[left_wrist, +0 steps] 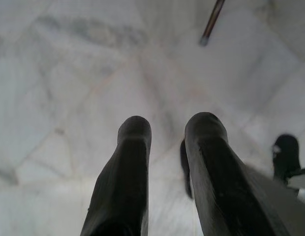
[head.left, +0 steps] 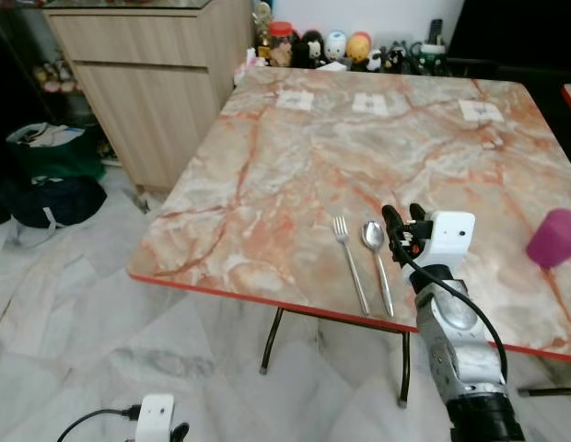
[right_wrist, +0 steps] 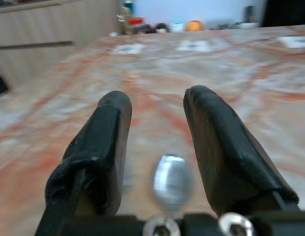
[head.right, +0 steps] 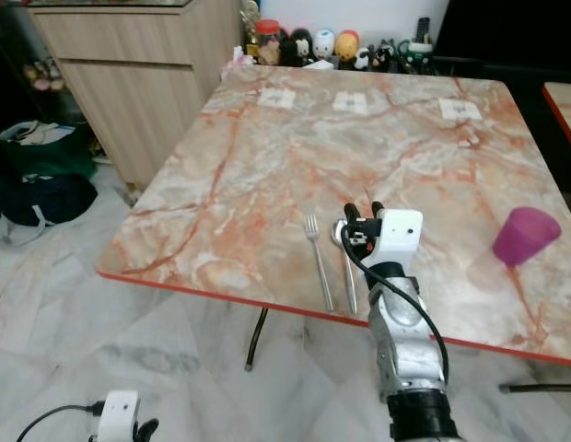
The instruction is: Setting the table
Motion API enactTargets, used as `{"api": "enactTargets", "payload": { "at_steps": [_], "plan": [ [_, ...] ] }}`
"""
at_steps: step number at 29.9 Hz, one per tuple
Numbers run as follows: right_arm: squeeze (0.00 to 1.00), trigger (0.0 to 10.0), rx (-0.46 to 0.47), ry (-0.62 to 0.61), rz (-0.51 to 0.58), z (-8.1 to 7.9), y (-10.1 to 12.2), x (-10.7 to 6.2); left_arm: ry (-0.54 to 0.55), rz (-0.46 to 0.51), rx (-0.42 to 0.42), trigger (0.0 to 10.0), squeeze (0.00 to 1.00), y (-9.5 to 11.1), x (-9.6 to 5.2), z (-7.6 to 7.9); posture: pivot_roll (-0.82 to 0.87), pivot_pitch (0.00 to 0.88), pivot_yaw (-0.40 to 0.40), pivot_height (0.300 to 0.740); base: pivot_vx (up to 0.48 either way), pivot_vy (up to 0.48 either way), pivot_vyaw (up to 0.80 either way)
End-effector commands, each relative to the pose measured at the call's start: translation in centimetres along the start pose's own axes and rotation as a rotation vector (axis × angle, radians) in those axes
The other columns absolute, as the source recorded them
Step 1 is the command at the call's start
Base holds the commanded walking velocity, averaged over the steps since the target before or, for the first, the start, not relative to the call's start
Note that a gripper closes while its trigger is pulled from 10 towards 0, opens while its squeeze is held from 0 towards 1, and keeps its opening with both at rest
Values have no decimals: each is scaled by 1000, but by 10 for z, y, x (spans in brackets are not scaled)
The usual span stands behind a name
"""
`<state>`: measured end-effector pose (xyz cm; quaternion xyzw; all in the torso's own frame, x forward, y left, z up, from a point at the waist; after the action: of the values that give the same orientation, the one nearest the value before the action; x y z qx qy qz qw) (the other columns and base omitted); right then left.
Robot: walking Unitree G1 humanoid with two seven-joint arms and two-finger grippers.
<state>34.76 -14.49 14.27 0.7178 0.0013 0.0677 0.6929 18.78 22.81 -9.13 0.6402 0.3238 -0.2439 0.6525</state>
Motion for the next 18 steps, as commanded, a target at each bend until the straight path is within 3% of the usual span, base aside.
{"api": "enactTargets", "payload": {
  "at_steps": [1,11,12,14,15,16,17,18],
  "plan": [
    [0,10000,-2,-19,-49,5,-9,-1,8,-19,1,10000,0,-4,-1,-3,-49,85,25,740,0,0,0],
    [0,10000,90,-59,-175,8,-29,-3,8,-20,-5,10000,0,-2,0,-2,-51,96,28,740,0,0,0],
    [1000,10000,107,-61,-205,9,-33,-2,7,-21,-5,10000,0,-3,0,-2,-53,101,30,740,0,0,0],
    [1000,10000,112,-69,-233,10,-37,-2,6,-21,-5,10000,0,-3,0,-2,-53,101,30,740,0,0,0],
    [1000,10000,104,-92,-307,13,-49,-1,4,-23,-5,10000,0,-3,0,-1,-53,101,29,740,0,0,0],
    [925,10000,105,-96,-332,13,-54,-1,3,-23,-6,10000,0,-4,0,0,-52,103,29,740,0,0,0],
    [298,10000,108,-98,-346,14,-56,-1,3,-24,-6,10000,0,-4,0,0,-50,103,29,740,0,0,0],
    [298,10000,108,-98,-346,14,-56,-1,3,-24,-6,10000,0,-4,0,0,-50,103,29,740,0,0,0]
  ]
}}
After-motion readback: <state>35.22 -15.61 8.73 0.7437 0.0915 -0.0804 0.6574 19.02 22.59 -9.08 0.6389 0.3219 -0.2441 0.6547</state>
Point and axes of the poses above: a point about 5 cm out from each wrist's last joint towards the gripper, its own x axis pointing out of the wrist towards the gripper, its own y axis along the axis of the wrist's last joint, z = x × y, the point moved 2 cm from there along x, pointing out of the wrist towards the gripper, and after that the axes turned 4 degrees about -x, right-handed, at the moved point
